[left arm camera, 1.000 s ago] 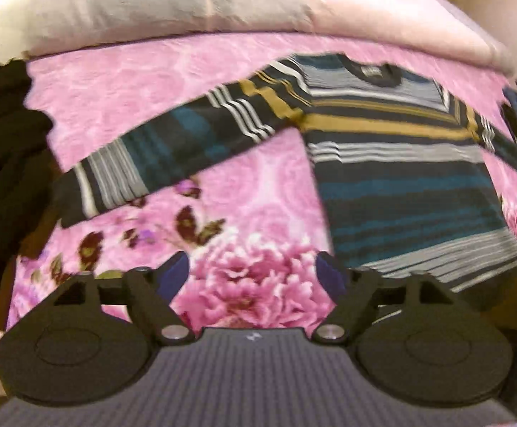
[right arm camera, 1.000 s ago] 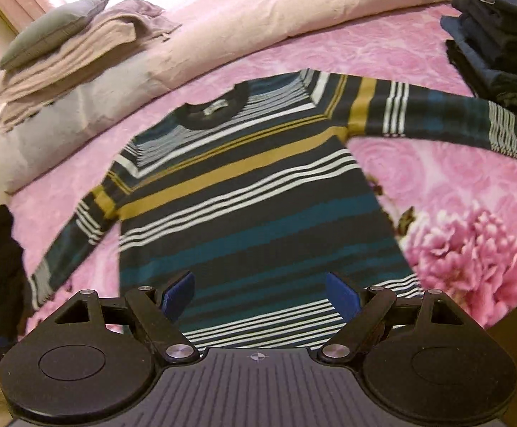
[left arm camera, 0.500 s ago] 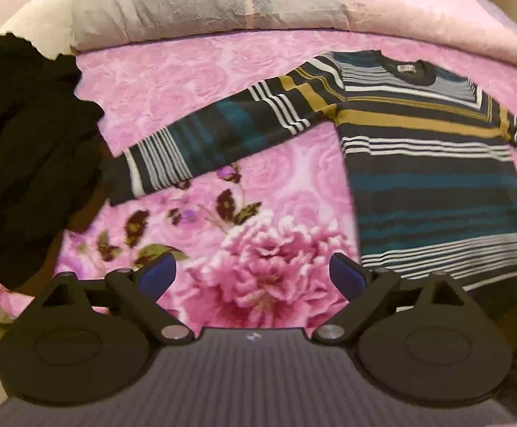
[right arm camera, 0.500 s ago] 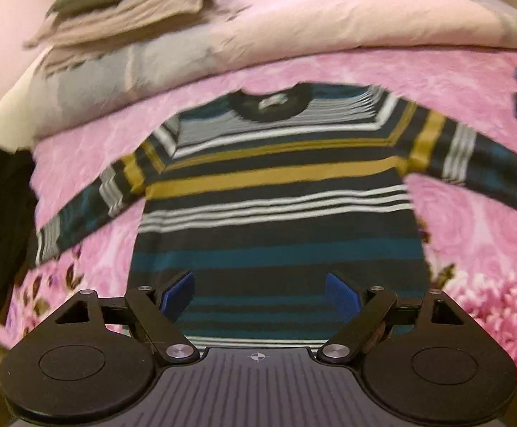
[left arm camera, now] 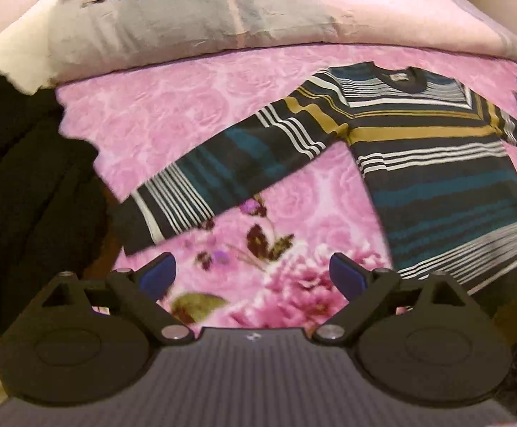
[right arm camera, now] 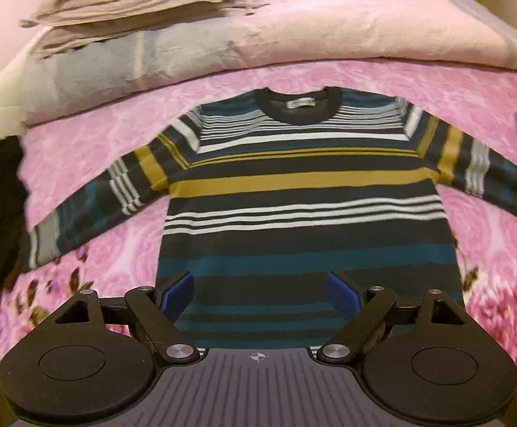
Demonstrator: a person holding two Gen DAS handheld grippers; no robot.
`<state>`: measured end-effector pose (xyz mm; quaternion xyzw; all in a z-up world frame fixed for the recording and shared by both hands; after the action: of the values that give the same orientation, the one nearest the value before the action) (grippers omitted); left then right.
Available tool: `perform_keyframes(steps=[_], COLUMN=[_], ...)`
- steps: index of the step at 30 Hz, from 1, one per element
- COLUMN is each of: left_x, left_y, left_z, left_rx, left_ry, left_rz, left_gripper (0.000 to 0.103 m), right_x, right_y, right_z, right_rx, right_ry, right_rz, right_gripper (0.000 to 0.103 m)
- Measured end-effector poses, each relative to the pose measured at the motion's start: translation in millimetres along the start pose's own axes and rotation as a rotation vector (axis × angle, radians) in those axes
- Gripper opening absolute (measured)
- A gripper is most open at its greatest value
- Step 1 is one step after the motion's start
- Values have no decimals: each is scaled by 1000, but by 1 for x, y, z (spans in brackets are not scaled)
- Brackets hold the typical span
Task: Fold clothes
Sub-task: 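Release both sleeves and open both grippers above the flat sweater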
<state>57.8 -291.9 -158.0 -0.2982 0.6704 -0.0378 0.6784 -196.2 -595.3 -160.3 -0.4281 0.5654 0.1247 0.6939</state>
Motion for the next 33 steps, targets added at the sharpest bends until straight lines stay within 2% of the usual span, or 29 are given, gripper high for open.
perform_keyframes(steps=[4, 7, 12, 17, 22, 25, 30, 33], left_x=[4, 7, 15, 17, 12, 9, -3, -5], left_y=[-13, -19, -26, -31, -30, -24, -2, 11], left_z=[30, 41, 43, 29, 22, 26, 50, 74], left_rx=[115, 199, 282, 310, 286, 259, 215, 220], left_ry=[56, 93, 158, 193, 171, 130, 44, 20], left_rz=[15, 29, 36, 29, 19, 22, 24, 36], left_gripper=[91, 91, 91, 91, 91, 91, 91, 91], right_x=[-5, -5, -19, -27, -29, -29, -16, -11], right_y=[13, 28, 48, 60, 64, 64, 66, 70], right_z=[36, 55, 72, 69, 69, 77, 127, 170], right_rx=[71, 122, 161, 201, 182, 112, -168, -311], right_ry=[130, 187, 233, 247, 223, 180, 37, -44], right_rz=[35, 93, 121, 129, 119, 73, -14, -22], right_gripper=[84, 84, 84, 84, 84, 84, 84, 84])
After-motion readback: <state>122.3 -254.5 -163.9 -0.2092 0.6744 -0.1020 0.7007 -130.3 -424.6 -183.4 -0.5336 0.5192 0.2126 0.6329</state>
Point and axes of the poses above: each gripper's, at about its wrist camera, not at the fingertips, and x roughly the way its jaws point, z to its left, y to its underside, the point moved 3 cm from there along x, roughly the way its jaws point, and after that the axes turned 8 degrees about y, right-handed, at the moved point
